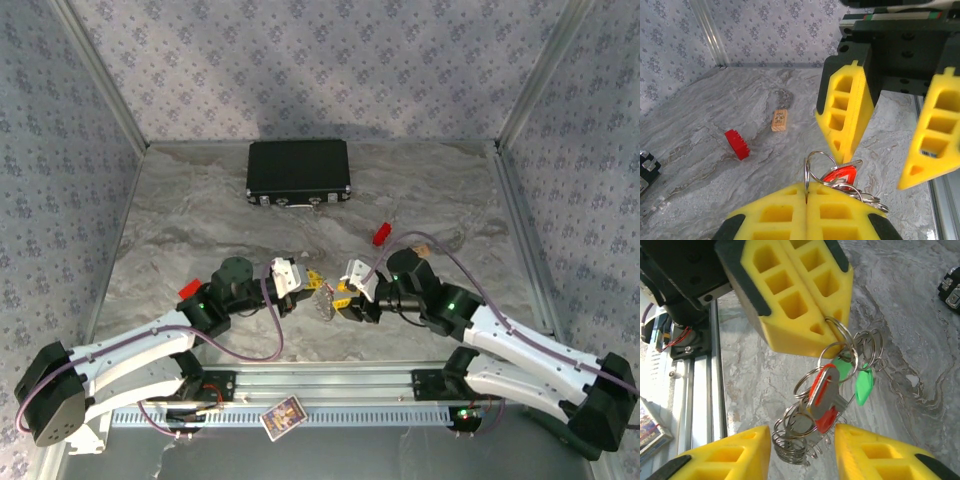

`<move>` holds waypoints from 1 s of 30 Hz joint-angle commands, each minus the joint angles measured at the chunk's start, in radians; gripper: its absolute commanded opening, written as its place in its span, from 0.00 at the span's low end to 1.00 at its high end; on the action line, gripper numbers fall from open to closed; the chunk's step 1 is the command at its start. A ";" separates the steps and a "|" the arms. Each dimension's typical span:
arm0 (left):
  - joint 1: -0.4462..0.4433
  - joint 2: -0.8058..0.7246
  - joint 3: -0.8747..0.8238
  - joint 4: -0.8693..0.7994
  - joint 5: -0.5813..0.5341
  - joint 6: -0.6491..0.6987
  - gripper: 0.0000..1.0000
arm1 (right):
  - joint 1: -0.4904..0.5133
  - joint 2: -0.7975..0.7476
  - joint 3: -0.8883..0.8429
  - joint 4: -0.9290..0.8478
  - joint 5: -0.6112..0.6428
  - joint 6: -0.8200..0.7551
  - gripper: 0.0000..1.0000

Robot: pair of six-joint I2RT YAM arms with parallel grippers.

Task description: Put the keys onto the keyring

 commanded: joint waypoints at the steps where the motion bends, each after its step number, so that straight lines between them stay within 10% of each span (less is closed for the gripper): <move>1: -0.006 -0.003 0.017 0.052 0.011 -0.004 0.00 | 0.010 0.021 0.013 0.047 0.040 -0.061 0.34; 30: -0.005 -0.018 -0.001 0.082 0.040 -0.005 0.00 | -0.018 0.066 0.039 -0.027 0.100 -0.185 0.00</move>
